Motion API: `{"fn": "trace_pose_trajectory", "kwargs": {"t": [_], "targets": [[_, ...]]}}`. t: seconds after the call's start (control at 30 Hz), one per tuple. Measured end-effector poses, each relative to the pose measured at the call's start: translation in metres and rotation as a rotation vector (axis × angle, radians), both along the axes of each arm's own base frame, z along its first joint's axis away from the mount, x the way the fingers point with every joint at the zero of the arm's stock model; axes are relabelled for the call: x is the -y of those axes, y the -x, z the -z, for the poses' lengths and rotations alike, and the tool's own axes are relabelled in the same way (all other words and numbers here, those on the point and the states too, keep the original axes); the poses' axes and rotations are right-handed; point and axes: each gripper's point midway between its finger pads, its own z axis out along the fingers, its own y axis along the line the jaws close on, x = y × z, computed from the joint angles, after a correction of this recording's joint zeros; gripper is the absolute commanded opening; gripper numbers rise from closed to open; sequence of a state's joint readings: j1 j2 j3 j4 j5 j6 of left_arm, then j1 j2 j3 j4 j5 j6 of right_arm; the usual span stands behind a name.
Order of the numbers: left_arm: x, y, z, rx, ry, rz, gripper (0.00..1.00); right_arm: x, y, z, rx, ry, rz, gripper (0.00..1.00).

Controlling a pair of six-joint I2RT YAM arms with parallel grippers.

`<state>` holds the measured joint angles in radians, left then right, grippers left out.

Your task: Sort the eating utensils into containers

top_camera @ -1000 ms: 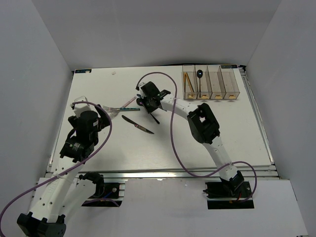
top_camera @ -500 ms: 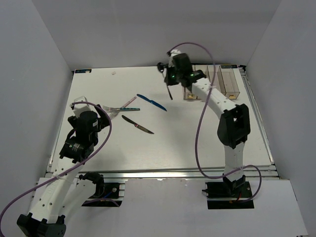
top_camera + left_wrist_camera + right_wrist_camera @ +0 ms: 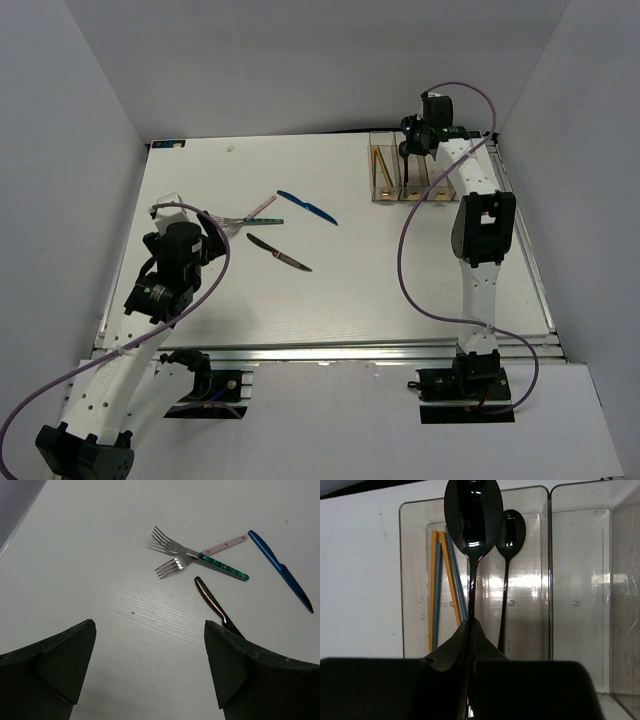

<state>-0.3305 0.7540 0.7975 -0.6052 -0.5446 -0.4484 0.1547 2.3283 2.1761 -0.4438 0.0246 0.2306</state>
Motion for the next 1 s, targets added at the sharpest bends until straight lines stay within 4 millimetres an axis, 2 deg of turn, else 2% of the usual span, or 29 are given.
{"fn": "trace_pose_trajectory", "kwargs": {"t": [0.23,0.27,0.33,0.37,0.4,0.47,0.73,0.8,0.9,0.97,1.0], "targets": [[0.002,-0.001,0.003,-0.012,-0.001,0.011,0.98,0.011,-0.006,0.027,-0.039,0.004,0.016,0.00],[0.002,-0.001,0.003,-0.013,-0.001,0.012,0.98,0.011,-0.006,0.030,-0.045,0.005,0.016,0.13],[0.003,-0.001,0.003,-0.013,0.000,0.014,0.98,0.012,-0.006,0.034,-0.052,0.002,0.018,0.31],[0.003,-0.001,0.003,-0.014,0.000,0.015,0.98,0.013,-0.006,0.034,-0.053,0.002,0.019,0.49],[0.003,-0.001,0.003,-0.015,0.000,0.016,0.98,0.013,-0.006,0.034,-0.053,-0.002,0.023,0.62],[0.004,-0.002,0.004,-0.018,0.000,0.019,0.98,0.013,-0.008,0.032,-0.042,0.001,0.025,0.75],[0.005,-0.002,0.005,-0.021,0.000,0.023,0.98,0.015,-0.003,0.030,-0.052,0.005,0.027,0.78],[0.004,-0.002,0.005,-0.021,0.000,0.022,0.98,0.010,0.011,0.024,-0.066,-0.012,0.024,0.89],[0.004,-0.003,0.006,-0.025,-0.002,0.022,0.98,0.000,0.053,0.002,-0.085,-0.023,-0.006,0.89],[0.005,-0.003,0.007,-0.029,-0.004,0.021,0.98,-0.026,0.087,-0.021,-0.070,-0.023,-0.067,0.89],[0.005,-0.003,0.008,-0.032,-0.004,0.021,0.98,-0.045,0.103,-0.034,-0.046,-0.024,-0.112,0.89]]}}
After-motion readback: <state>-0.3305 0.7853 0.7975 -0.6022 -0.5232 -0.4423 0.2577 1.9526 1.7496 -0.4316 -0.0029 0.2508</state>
